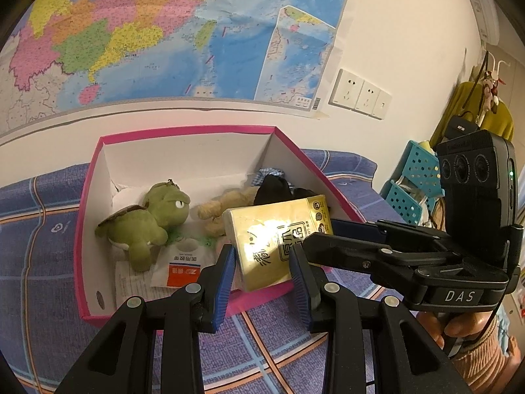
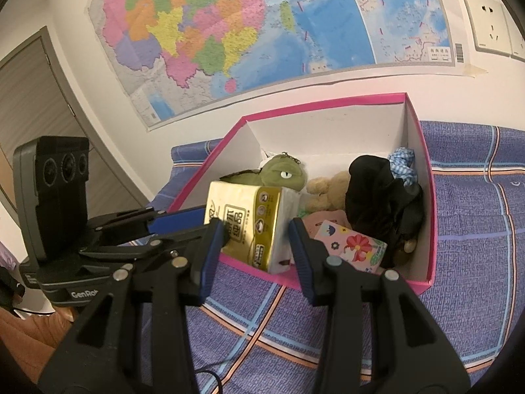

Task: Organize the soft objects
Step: 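Lower the yellow tissue pack into the box beside the turtle plush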

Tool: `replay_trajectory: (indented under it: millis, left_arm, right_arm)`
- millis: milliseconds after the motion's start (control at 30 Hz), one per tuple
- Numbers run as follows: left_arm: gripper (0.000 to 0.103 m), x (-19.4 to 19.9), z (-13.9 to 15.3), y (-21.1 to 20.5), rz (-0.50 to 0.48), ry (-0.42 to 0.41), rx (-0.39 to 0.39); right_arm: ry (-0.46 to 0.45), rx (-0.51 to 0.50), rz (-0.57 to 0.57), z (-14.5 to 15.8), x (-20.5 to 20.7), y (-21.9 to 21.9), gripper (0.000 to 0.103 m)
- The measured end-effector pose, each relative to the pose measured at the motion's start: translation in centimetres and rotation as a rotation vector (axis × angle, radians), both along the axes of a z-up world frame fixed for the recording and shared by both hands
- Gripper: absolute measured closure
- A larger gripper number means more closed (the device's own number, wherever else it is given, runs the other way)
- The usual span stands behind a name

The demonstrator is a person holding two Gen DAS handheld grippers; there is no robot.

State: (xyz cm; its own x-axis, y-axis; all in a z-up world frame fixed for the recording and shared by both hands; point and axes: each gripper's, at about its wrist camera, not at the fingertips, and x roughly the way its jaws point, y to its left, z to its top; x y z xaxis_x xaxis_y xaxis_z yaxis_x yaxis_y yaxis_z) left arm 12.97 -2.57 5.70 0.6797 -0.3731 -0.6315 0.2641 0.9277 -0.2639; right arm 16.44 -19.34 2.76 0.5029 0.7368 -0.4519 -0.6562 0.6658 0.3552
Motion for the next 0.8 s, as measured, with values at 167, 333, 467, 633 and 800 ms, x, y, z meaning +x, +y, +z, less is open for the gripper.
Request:
replay_trajectory:
  millis: [167,333,467,633,800]
  left_arm:
    - [0.070,0.23,-0.04,0.07,0.000,0.004,-0.003]
    - [0.070,0.18,0.04,0.02,0.000,0.001,0.001]
    - [0.070,0.22,-0.01,-0.01,0.003,0.001,0.000]
    - [0.070,0.36,-0.05,-0.01,0.004,0.003,-0.003]
    - [0.070,0.49,-0.05,0.13,0.007,0.010,-0.018]
  right_arm:
    - [0.003,-0.003,-0.003,-0.06,0.19,0.06,0.058]
    - [0.004,-0.002,-0.004,-0.09,0.29,0.05,0.058]
    - [0.003,-0.004,-0.004,-0.05,0.31,0.05,0.058]
    - [0.005,-0.004,-0.002,-0.02,0.33,0.04,0.058]
    - [0.004,-0.004,-0.002,0.01,0.41,0.03,0.058]
